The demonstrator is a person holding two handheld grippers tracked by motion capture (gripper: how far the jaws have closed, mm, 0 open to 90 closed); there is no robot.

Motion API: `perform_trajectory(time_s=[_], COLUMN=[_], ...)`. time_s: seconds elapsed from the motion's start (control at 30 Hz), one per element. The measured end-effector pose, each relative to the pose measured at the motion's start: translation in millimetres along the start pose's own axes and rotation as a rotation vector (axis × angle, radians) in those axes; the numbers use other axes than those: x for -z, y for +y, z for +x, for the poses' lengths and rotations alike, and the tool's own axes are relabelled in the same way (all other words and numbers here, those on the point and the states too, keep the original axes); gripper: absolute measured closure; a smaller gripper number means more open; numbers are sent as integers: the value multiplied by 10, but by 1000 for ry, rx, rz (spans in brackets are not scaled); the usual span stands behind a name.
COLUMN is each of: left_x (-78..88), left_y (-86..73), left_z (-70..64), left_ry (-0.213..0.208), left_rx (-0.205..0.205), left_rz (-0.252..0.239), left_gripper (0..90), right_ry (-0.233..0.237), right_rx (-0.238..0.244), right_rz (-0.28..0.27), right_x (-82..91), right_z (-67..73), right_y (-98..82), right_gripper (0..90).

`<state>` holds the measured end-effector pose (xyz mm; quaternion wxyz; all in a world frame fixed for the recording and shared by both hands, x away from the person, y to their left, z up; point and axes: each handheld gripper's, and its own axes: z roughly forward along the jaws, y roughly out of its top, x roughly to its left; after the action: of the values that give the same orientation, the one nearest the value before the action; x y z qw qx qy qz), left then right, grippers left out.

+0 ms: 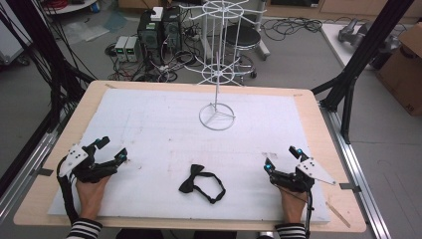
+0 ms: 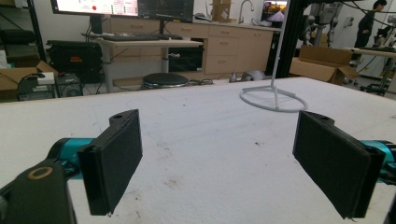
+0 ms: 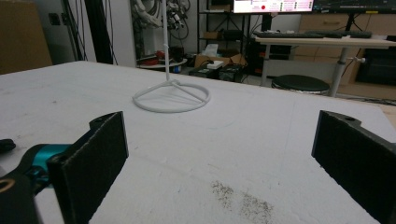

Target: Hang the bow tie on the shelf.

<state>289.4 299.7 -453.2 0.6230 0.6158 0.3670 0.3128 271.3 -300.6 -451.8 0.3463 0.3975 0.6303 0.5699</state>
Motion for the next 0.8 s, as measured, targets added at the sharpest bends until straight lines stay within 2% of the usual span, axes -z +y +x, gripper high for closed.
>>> perform_trajectory(time_s=[0.3, 0.8], left_x=[2, -9], left_y=[-2, 9], left_z=[-8, 11], left_ry=[2, 10], left_rx=[-8, 14], left_rz=[-5, 5], left_gripper=[162, 150], right_ry=[1, -2], right_rx=[0, 1], right_rz=[-1, -4], right_x=[2, 1], right_z=[-2, -1], right_y=[-1, -1], right_gripper=[26, 26])
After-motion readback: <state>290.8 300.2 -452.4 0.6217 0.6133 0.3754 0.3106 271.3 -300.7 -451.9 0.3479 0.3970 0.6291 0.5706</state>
